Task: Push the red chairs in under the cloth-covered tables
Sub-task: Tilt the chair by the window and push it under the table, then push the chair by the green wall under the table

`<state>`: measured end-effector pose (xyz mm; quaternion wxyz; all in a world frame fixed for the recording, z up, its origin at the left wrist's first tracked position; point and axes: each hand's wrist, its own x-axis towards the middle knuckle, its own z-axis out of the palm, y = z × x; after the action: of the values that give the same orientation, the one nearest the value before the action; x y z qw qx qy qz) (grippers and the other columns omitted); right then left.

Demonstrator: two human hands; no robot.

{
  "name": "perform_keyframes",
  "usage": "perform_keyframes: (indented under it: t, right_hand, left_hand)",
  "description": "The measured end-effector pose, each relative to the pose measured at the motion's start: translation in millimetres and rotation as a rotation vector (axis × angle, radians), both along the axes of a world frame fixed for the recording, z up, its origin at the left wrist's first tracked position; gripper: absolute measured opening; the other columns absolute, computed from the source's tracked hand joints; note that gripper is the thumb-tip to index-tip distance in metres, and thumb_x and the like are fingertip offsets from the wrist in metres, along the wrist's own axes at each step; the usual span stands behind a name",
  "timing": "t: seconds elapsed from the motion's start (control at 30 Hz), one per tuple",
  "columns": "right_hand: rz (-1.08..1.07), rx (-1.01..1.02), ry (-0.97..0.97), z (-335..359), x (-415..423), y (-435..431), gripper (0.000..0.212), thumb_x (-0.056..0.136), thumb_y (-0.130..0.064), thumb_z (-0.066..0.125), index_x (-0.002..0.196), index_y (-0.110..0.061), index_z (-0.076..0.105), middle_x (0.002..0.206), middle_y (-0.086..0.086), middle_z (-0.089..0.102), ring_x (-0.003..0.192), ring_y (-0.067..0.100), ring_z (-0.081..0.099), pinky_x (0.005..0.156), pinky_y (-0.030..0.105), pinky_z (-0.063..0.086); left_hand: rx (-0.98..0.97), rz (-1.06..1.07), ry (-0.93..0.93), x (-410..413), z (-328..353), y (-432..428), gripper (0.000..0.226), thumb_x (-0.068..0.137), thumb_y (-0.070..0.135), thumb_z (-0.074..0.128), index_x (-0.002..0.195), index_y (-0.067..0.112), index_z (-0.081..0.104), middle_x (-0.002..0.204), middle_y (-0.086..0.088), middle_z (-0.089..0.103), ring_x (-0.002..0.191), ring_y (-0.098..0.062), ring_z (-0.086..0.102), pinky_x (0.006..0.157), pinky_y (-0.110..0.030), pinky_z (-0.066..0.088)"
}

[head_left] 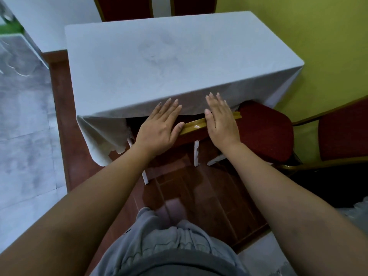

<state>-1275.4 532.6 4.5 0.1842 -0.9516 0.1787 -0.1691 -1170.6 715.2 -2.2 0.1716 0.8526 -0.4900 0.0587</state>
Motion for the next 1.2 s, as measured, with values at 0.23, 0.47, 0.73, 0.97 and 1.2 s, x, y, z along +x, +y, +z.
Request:
perform_keyframes:
  t: [0.23, 0.47, 0.73, 0.97, 1.2]
  right_hand:
    - [0.02, 0.014, 0.023, 0, 7, 0, 0.053, 0.104, -0.035, 0.024, 0.15, -0.01, 0.031, 0.158, 0.005, 0.026, 0.149, 0.017, 0.011, 0.121, 0.035, 0.007]
    - [0.05, 0.032, 0.045, -1, -1, -5, 0.057, 0.104, -0.043, 0.022, 0.152, -0.014, 0.025, 0.16, 0.002, 0.022, 0.149, 0.014, 0.008, 0.121, 0.034, 0.007]
    - [0.043, 0.024, 0.073, -6, -30, -19, 0.06, 0.102, -0.048, 0.02, 0.153, -0.015, 0.023, 0.16, 0.001, 0.019, 0.149, 0.013, 0.008, 0.121, 0.036, 0.01]
    - [-0.074, 0.003, 0.154, -13, -77, -54, 0.06, 0.102, -0.047, 0.022, 0.153, -0.015, 0.019, 0.161, 0.002, 0.016, 0.149, 0.013, 0.007, 0.121, 0.035, 0.009]
    - [-0.259, -0.031, 0.19, -20, -142, -94, 0.058, 0.102, -0.042, 0.028, 0.152, -0.012, 0.024, 0.159, 0.005, 0.025, 0.148, 0.019, 0.013, 0.121, 0.037, 0.008]
  left_hand:
    - [0.009, 0.005, 0.002, 8, 2, 2, 0.062, 0.1, 0.045, 0.02, 0.148, 0.008, 0.035, 0.155, -0.008, 0.031, 0.147, -0.019, 0.019, 0.122, -0.034, 0.01]
    - [0.049, 0.05, 0.003, 6, -2, 1, 0.064, 0.1, 0.049, 0.014, 0.151, 0.014, 0.03, 0.158, -0.005, 0.025, 0.148, -0.016, 0.014, 0.122, -0.031, 0.004]
    - [0.003, 0.047, 0.049, -13, 4, -15, 0.063, 0.1, 0.049, 0.009, 0.153, 0.016, 0.021, 0.16, -0.002, 0.018, 0.148, -0.011, 0.009, 0.122, -0.031, 0.003]
    - [0.083, -0.003, -0.131, -46, 18, -64, 0.06, 0.102, 0.047, 0.012, 0.151, 0.016, 0.025, 0.161, -0.005, 0.014, 0.15, -0.019, 0.0, 0.122, -0.043, 0.001]
    - [0.192, -0.175, -0.197, -83, 21, -119, 0.061, 0.102, 0.047, 0.017, 0.154, 0.016, 0.017, 0.161, -0.005, 0.014, 0.15, -0.018, 0.003, 0.121, -0.041, -0.002]
